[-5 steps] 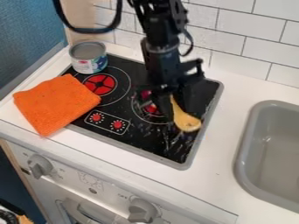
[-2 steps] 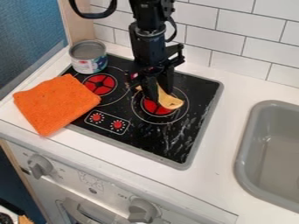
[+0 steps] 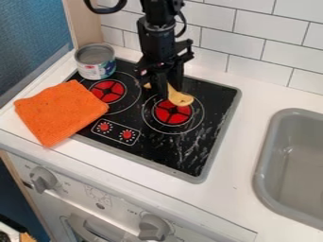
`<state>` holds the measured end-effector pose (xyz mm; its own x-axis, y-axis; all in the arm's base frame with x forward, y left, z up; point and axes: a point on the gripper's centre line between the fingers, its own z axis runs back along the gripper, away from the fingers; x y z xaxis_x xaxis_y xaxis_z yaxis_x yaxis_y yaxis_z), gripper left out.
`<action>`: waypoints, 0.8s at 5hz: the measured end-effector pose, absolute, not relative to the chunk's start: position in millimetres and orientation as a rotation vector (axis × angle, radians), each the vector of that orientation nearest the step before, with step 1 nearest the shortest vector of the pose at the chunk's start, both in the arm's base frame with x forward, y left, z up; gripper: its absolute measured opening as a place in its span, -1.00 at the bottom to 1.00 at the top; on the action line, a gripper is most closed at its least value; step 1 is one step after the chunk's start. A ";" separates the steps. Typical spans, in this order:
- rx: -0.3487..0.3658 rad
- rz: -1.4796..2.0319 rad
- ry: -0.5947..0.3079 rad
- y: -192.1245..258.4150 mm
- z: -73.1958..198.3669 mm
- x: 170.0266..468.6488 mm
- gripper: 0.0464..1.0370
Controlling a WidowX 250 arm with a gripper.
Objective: Move the yellow brush to the right burner
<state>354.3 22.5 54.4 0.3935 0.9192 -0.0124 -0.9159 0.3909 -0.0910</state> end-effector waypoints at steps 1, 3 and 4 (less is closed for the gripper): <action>-0.087 1.170 -0.049 27.4 56.5 355.8 -0.44; -0.096 1.101 -0.022 8.1 59.4 329.3 -0.44; -0.081 1.051 -0.041 0.5 59.5 315.6 -0.44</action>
